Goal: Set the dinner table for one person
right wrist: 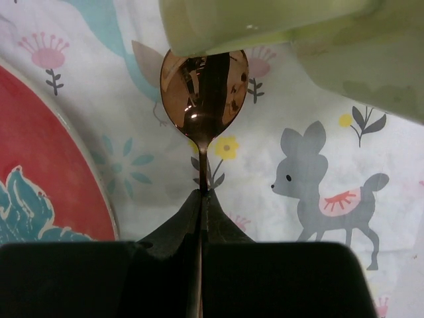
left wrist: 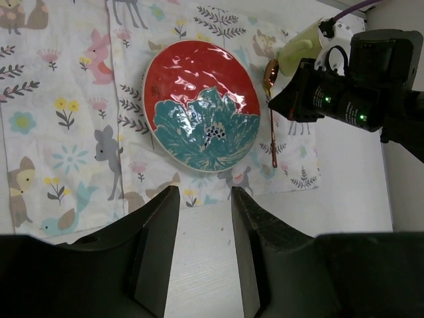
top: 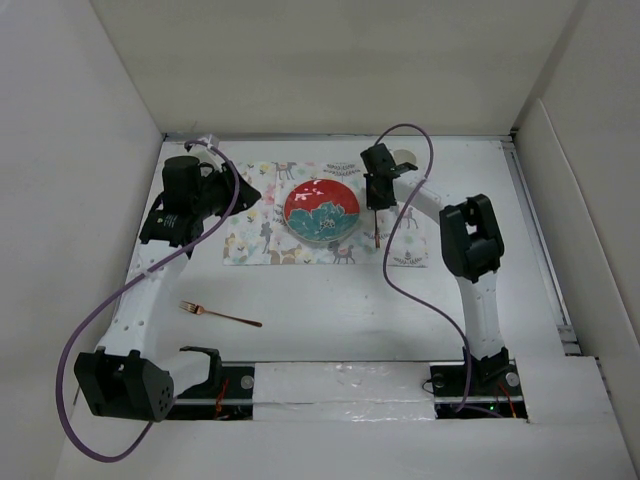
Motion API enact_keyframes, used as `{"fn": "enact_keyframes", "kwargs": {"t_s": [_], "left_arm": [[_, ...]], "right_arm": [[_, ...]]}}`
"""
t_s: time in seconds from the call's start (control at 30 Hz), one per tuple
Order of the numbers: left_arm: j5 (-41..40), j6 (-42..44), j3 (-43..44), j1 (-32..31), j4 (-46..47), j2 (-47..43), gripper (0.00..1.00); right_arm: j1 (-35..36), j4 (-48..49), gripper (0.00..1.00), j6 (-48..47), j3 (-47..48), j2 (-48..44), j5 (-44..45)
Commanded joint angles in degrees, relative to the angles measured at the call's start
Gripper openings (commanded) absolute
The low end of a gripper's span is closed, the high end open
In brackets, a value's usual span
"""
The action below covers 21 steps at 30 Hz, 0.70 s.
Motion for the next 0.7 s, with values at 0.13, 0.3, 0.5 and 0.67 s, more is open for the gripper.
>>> {"fn": "enact_keyframes", "kwargs": {"t_s": [0.13,0.3,0.5,0.67], "left_arm": [[-6.4,-1.8,-0.5,-0.2,-2.6,-1.1,0.34],[-17.1,-5.2,-1.4,-0.2,-10.3,-1.0,0.29],[-18.5,-11.3,-8.5,-0.2,-17.7,-8.0,0.19],[-21.8,-21.2,-15.7,-0.2,-29.7,-10.7,0.03]], "right_arm": [[-0.5,0.4,0.23,0.2,1.4,-2.7,-1.0],[0.1,1.1,0.38,1.4,-2.1,-10.2,-4.3],[2.8,5.0,0.2,5.2,-11.9,-26.8,-7.9],[8.6,12.7,0.0,10.4,-29.5,-42.0,-15.5]]}}
